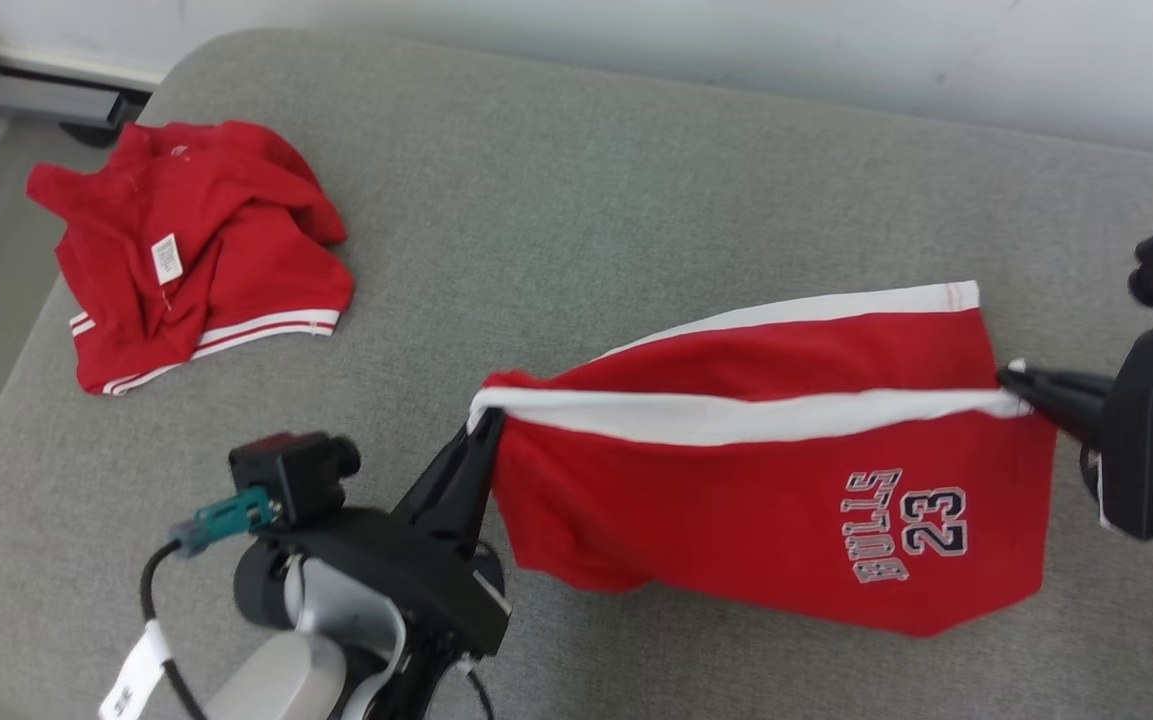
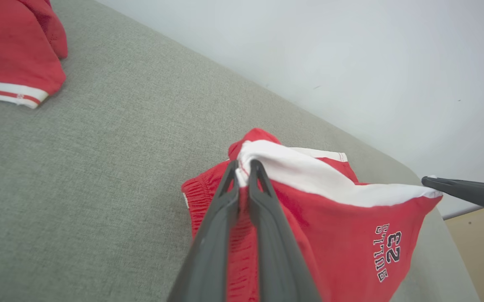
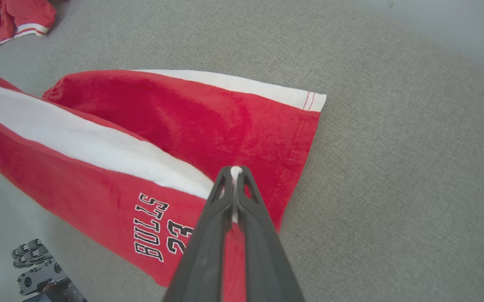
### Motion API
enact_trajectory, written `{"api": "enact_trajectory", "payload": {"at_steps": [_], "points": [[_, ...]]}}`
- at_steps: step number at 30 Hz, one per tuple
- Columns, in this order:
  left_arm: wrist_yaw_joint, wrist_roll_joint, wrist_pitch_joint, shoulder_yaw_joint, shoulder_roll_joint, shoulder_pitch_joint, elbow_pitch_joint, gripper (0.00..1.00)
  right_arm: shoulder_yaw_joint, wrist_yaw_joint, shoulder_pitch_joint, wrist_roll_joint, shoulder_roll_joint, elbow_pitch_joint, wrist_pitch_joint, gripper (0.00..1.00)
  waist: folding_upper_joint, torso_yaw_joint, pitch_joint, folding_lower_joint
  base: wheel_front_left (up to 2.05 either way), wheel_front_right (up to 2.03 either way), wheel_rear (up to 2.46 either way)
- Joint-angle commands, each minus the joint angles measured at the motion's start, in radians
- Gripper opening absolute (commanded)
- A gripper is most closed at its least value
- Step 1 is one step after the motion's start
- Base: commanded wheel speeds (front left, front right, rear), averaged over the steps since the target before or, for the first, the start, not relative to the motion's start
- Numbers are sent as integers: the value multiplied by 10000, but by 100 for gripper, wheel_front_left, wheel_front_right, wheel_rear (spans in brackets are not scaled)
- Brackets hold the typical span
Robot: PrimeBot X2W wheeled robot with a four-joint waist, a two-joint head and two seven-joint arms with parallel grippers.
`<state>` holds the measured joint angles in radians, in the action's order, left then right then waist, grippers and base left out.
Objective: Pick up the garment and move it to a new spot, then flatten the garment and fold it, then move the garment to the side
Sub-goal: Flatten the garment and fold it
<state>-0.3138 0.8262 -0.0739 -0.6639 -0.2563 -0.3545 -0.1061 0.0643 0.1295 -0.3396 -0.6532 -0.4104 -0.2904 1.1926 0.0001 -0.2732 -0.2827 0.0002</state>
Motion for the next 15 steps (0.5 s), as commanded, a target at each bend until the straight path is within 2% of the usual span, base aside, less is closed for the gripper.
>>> {"api": "enact_trajectory", "payload": {"at_steps": [1, 9, 15], "points": [[62, -77, 44, 8, 31, -216, 60, 0, -13, 21, -191, 86, -110, 68, -134, 0, -1, -275, -306, -2, 0, 0, 0], [234, -174, 121, -104, 723, -1221, 894, 0, -774, 10, -1260, 549, -860, 1049, -1399, 0, -1, -613, -841, -2, 0, 0, 0], [327, -101, 186, -187, 1120, -1620, 1413, 0, -1269, 10, -2073, 839, -1148, 1897, -2113, 0, -1, -701, -1051, -2, 0, 0, 0]]}}
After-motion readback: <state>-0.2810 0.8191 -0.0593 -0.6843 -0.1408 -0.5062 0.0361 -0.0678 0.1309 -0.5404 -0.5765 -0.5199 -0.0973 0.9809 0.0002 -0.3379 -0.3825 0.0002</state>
